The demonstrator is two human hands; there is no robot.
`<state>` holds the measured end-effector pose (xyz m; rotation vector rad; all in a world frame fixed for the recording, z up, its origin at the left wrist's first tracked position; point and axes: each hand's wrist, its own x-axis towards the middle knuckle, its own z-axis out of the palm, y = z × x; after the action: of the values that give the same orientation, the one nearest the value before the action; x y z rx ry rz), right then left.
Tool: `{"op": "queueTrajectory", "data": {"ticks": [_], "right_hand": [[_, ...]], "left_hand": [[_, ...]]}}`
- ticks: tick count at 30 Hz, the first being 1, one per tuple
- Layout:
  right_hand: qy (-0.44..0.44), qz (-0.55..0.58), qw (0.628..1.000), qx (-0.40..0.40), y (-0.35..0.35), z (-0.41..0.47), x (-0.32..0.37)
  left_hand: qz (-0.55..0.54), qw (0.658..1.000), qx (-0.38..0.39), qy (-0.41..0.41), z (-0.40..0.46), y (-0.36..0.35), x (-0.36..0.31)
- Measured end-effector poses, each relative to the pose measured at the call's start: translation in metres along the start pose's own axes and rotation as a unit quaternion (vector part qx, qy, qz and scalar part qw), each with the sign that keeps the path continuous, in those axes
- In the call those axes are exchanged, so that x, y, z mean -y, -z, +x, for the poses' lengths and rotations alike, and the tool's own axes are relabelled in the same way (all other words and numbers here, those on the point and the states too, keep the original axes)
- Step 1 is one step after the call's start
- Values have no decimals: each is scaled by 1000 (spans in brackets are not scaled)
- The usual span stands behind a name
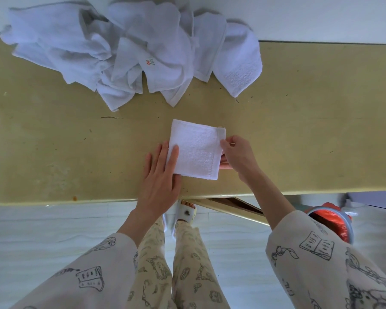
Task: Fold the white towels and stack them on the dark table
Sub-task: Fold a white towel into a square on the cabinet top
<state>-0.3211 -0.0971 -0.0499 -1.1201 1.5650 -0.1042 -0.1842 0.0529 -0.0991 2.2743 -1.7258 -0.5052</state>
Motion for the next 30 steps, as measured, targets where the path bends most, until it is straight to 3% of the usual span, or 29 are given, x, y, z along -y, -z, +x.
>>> {"op": "queueTrajectory", "data": {"ticks": [9, 12, 15, 17, 19, 30], "right_hand": [[27, -10, 999, -35, -3, -3, -1], [86, -43, 990, -99, -7, -6, -6], [243, -162, 936, -198, -19, -19, -14], [333, -274, 878, -209, -34, -20, -23], [356, -370, 838, -187, -48, -13, -33], [365, -434, 803, -185, -59, 9, -55]], "left_hand": [[6, 1000, 4, 4, 0, 0, -1], [4, 1000, 6, 2, 0, 2, -2], [1, 1000, 3, -1, -1, 3, -2], [0, 1000, 2, -2, -1, 3, -2], [0, 1000, 3, 0, 0, 3, -2], [13, 1000, -17, -3, 9, 3, -6]]}}
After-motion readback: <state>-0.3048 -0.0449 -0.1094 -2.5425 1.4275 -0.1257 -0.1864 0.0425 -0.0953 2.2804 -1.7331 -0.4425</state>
